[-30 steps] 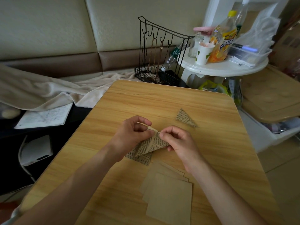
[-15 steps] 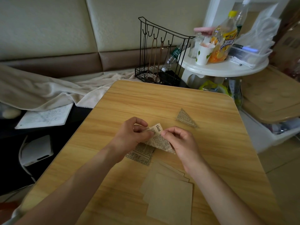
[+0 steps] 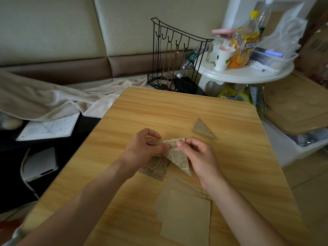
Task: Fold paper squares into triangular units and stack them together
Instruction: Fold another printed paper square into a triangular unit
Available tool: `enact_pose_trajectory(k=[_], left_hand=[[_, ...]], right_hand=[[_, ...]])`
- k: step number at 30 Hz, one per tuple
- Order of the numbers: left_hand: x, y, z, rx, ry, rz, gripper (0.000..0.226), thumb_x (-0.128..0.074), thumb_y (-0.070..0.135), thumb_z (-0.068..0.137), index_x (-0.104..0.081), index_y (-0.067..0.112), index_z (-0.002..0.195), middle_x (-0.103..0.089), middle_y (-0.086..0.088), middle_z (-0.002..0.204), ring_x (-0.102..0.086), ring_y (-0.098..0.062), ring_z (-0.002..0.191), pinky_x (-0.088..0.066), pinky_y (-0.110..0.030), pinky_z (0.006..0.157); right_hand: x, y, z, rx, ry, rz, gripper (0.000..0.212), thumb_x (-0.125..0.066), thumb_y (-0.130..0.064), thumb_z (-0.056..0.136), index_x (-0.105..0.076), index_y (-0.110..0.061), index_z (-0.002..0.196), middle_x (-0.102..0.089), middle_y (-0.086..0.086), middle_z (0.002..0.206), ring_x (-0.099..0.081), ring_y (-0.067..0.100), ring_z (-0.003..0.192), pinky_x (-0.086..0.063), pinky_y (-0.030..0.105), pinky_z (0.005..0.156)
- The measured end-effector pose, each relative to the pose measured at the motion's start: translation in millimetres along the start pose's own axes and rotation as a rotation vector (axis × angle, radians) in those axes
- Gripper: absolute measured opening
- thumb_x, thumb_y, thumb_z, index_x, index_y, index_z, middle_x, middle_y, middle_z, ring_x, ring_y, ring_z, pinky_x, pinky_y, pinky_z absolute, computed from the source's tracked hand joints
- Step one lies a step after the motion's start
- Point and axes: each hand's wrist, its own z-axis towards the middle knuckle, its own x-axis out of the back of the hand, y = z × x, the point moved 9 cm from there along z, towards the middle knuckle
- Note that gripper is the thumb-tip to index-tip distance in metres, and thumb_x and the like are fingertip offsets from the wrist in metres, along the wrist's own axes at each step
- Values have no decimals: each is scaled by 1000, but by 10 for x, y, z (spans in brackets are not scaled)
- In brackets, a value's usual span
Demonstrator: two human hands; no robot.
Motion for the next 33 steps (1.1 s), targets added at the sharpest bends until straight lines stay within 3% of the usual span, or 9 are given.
enact_pose_trajectory(k=[3, 7, 12, 19, 25, 33], left_hand=[[54, -51, 4, 53, 52, -124, 47, -90, 10, 74, -62, 5, 112, -75, -16, 91, -74, -19, 76, -62, -26, 74], [65, -78, -7, 90, 81, -256, 49, -88, 2, 74, -60, 1, 114, -72, -9, 83, -75, -18, 74, -59, -20, 68], [92, -108, -8, 117, 79, -339, 45, -83, -1, 78, -59, -1, 116, -73, -18, 95, -75, -23, 83, -63, -26, 77], [72, -157, 14, 133, 73, -363, 12, -74, 3, 90, -65, 1, 97, -72, -13, 83, -73, -20, 80, -63, -27, 82], [47, -142, 3, 137, 105, -376, 12, -75, 5, 90, -65, 8, 86, -71, -11, 80, -72, -20, 76, -63, -25, 75], [68, -145, 14, 140, 128, -410, 17, -70, 5, 94, -71, -8, 104, -74, -18, 90, -74, -19, 79, -62, -23, 78]], right_hand=[[42, 9, 9, -4, 42, 50, 17, -74, -17, 94, -71, -1, 87, -64, 4, 78, -58, 10, 76, -47, 18, 71], [43, 26, 17, 2, 56, 62, 22, -74, -16, 95, -68, 3, 87, -57, 9, 79, -52, 18, 78, -43, 30, 74], [28, 26, 27, 24, 53, 40, 20, -74, -16, 95, -68, -4, 81, -57, 3, 74, -51, 12, 74, -43, 24, 70], [38, 32, 34, 50, 73, 23, 23, -74, -16, 95, -65, -1, 80, -53, 5, 73, -47, 13, 73, -41, 23, 67], [53, 31, 34, 62, 97, -8, 24, -74, -18, 95, -64, -9, 76, -46, 5, 71, -42, 13, 69, -37, 23, 62], [73, 34, 38, 72, 124, -9, 25, -74, -18, 95, -63, -17, 73, -45, 4, 70, -41, 12, 69, -36, 22, 61]])
